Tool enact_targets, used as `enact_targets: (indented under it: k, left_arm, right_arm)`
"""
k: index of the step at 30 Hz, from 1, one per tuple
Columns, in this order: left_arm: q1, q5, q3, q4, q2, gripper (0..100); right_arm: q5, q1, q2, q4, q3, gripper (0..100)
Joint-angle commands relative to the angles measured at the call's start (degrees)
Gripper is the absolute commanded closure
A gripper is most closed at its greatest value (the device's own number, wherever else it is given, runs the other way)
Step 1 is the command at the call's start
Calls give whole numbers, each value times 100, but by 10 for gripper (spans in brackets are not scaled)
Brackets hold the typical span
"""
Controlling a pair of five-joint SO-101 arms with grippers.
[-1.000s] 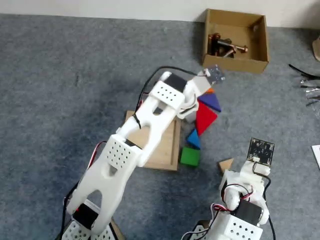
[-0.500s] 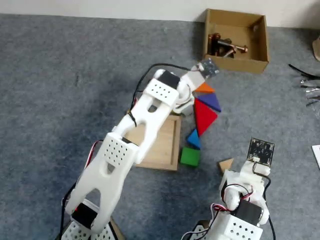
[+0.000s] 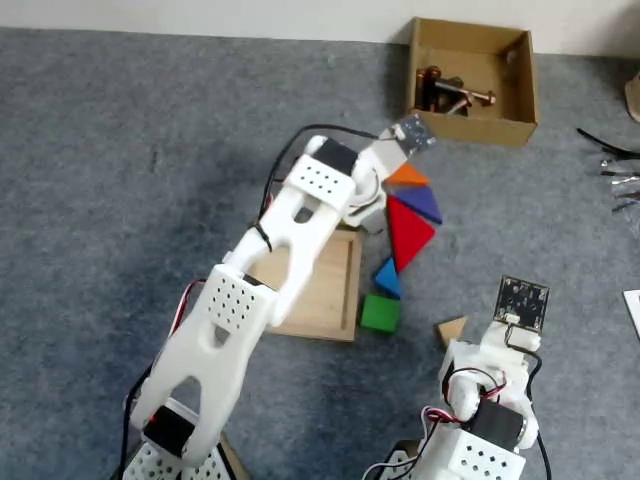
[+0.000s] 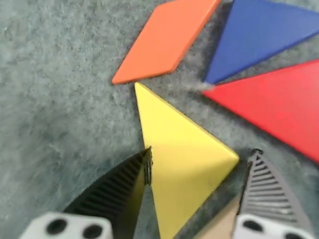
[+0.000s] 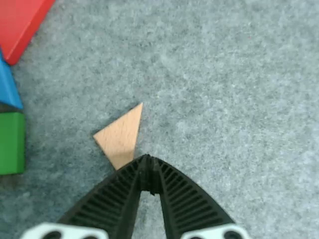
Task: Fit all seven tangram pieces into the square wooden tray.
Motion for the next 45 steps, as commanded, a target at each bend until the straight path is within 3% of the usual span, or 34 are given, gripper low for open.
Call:
enact_targets:
  k: [1,20,27,35,45]
  left_arm:
    - [-75,9,-822,378,-119,712]
    - [-110,448,-769,-26,356,712]
    - [-22,466,-743,-18,699,715]
    - [-13,1231,-734,18,813,715]
    - [251,1222,-699,325,822,716]
  right_arm:
    - [-79,48,-31,31,857,993]
    - [-79,66,-31,31,857,993]
    - [-79,66,-31,31,857,993]
    - [-79,66,-31,31,857,993]
    - [-79,75,-31,31,857,993]
